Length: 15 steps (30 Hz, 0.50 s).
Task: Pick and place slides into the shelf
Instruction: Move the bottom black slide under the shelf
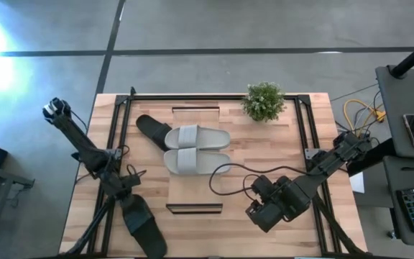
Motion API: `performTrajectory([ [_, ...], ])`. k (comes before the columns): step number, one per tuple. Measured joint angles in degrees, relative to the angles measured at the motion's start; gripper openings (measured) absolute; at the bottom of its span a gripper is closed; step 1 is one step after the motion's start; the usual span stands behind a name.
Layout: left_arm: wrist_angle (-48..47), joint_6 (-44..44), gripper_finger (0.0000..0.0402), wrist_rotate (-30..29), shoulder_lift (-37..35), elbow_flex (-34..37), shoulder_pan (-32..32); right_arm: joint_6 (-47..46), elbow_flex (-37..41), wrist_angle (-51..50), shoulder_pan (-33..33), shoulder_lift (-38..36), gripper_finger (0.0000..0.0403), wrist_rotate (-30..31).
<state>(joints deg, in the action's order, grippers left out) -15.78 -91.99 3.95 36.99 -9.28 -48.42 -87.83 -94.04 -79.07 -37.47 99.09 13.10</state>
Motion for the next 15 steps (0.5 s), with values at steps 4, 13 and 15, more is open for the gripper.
performTrajectory([
  [4,4.31,1.13,0.0067,-0.09,3.19,0.0,0.03,-0.02,0.0,0.0,0.0,0.0,0.0245,0.0],
  [13,21.13,4.92,0.0067,-0.07,6.05,0.37,0.04,0.86,0.0,-0.22,0.0,0.0,0.0244,0.0],
  [15,21.62,4.92,0.0067,-0.02,6.64,0.46,0.04,0.94,0.06,-0.31,0.0,0.0,0.0244,0.07],
])
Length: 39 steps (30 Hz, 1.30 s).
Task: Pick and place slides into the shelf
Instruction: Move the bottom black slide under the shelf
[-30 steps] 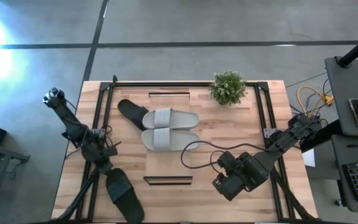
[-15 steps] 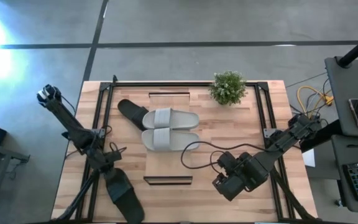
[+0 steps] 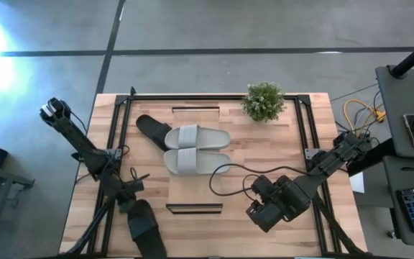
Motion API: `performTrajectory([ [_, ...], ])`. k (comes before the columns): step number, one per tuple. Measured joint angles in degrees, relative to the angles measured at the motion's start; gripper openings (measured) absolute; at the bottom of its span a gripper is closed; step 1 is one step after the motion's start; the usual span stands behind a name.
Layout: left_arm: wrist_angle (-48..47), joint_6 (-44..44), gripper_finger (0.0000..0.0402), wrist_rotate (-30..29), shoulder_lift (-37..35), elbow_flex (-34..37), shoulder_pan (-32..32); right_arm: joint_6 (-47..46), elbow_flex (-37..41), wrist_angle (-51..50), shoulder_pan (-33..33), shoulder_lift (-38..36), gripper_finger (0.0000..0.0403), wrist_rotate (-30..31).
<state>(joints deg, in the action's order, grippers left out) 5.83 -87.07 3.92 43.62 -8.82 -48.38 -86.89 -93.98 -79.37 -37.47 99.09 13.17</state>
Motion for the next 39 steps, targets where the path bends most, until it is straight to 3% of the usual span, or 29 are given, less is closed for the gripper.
performTrajectory([
  [10,0.06,-0.43,0.0067,1.92,3.75,0.92,-0.02,-0.03,0.36,-0.06,0.0,0.0,0.0244,0.09],
  [28,-5.2,1.51,0.0067,2.42,0.39,1.03,-0.04,1.77,0.36,0.29,0.02,-0.04,0.023,0.2],
  [39,-0.46,1.98,0.0067,2.22,0.57,1.1,0.0,1.4,0.36,0.37,0.29,-0.04,0.0231,0.2],
])
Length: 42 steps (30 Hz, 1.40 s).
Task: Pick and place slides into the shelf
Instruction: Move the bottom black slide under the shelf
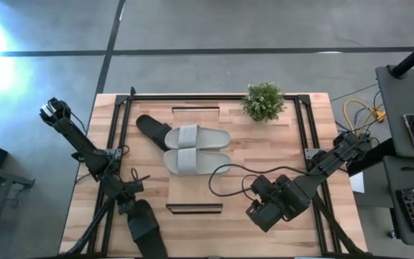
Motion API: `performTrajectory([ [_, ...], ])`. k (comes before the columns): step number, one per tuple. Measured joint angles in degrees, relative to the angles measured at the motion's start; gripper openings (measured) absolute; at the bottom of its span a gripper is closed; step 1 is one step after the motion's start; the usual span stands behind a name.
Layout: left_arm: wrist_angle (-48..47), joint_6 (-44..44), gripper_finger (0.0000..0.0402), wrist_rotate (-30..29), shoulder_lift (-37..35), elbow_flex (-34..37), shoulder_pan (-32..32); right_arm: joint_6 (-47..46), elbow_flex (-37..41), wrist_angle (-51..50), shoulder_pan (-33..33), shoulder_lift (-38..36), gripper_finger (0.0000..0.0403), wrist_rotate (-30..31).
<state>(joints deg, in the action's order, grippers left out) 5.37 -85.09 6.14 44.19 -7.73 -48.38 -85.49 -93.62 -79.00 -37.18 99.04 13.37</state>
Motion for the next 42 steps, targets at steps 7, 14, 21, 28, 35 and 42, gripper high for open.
performTrajectory([
  [7,0.44,-0.01,0.0067,0.71,3.17,-0.04,-0.02,0.04,0.0,0.02,0.39,0.0,0.0231,0.26],
  [14,6.33,0.28,0.0067,1.09,7.76,0.14,-0.04,0.48,0.0,0.0,0.47,0.0,0.0231,0.24],
  [21,15.87,0.38,0.0067,2.83,13.92,0.46,-0.02,0.78,0.0,-0.12,0.47,0.0,0.0228,0.24],
  [28,20.17,0.51,0.0065,4.71,19.09,0.55,-0.02,1.09,0.0,-0.24,0.47,-0.01,0.0228,0.24],
  [35,23.79,3.42,0.0011,5.44,21.79,0.5,0.0,1.53,0.0,-0.49,0.47,-0.01,0.0228,0.24],
  [42,24.59,3.04,0.0002,5.39,23.3,0.39,0.0,1.73,0.0,-0.59,0.47,0.0,0.0228,0.24],
])
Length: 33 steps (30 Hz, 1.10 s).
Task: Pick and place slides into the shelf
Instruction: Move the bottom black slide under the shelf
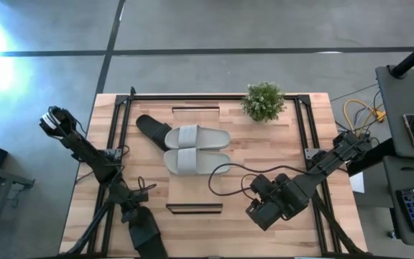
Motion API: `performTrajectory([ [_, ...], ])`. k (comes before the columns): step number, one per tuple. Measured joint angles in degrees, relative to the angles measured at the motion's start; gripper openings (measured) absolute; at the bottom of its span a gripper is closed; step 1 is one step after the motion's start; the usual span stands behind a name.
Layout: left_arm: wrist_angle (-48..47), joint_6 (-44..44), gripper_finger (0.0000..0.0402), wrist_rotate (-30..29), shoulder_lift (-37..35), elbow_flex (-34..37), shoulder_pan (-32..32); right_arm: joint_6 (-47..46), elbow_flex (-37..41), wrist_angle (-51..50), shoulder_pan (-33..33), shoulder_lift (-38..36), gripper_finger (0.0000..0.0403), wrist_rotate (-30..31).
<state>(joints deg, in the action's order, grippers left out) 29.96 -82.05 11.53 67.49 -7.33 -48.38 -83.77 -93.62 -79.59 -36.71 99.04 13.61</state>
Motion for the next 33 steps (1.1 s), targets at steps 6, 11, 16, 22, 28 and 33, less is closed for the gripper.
performTrajectory([
  [6,0.69,0.84,0.0001,-1.89,-1.5,-0.24,-0.07,0.0,0.0,-0.09,0.0,0.0,0.0228,0.0],
  [11,-0.41,0.43,0.0,-5.11,-5.24,-0.03,-0.04,0.04,0.0,-0.13,0.0,0.0,0.0228,0.0],
  [16,-10.3,-0.31,0.0,-8.32,-11.07,-0.47,-0.02,0.46,0.0,-0.15,0.0,-0.01,0.0228,0.0],
  [22,-24.11,-7.47,0.0,-12.12,-22.04,-0.77,-0.06,0.86,0.0,-0.2,0.0,-0.01,0.0228,-0.01],
  [28,-37.96,-10.68,0.0,-12.04,-34.27,-2.02,-0.11,1.03,0.0,-0.53,0.0,0.0,0.0228,0.0],
  [33,-59.6,-14.15,0.0,-12.38,-42.26,-6.38,-0.12,1.55,0.0,-1.05,0.0,-0.02,0.0228,0.27],
])
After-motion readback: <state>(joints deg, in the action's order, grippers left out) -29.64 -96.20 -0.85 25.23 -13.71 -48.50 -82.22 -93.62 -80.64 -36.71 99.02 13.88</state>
